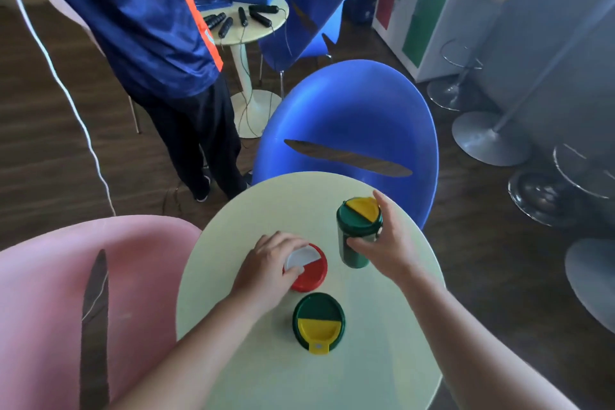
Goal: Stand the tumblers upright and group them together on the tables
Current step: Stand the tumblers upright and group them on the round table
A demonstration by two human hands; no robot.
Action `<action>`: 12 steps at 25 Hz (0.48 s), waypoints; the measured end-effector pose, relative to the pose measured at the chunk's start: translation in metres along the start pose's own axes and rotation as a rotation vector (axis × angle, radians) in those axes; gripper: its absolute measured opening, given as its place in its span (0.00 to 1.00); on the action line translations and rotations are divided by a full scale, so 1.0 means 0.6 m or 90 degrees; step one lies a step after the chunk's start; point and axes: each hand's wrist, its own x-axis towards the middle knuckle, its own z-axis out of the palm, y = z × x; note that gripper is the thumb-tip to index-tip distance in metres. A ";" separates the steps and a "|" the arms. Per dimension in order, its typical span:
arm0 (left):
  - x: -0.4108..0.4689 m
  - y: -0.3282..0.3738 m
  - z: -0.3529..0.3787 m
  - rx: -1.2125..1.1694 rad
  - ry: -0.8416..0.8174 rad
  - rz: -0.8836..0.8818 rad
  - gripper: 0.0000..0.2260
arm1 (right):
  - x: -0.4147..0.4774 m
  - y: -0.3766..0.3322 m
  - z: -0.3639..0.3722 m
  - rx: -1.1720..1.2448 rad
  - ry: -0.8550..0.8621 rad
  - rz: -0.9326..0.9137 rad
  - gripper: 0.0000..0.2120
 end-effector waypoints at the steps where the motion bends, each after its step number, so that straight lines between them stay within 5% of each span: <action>1: 0.001 0.001 -0.003 0.004 -0.003 0.006 0.21 | -0.031 0.008 0.004 -0.004 0.003 -0.005 0.51; 12: 0.008 0.005 -0.012 0.033 -0.028 0.024 0.19 | -0.190 0.077 0.050 0.033 0.054 0.019 0.52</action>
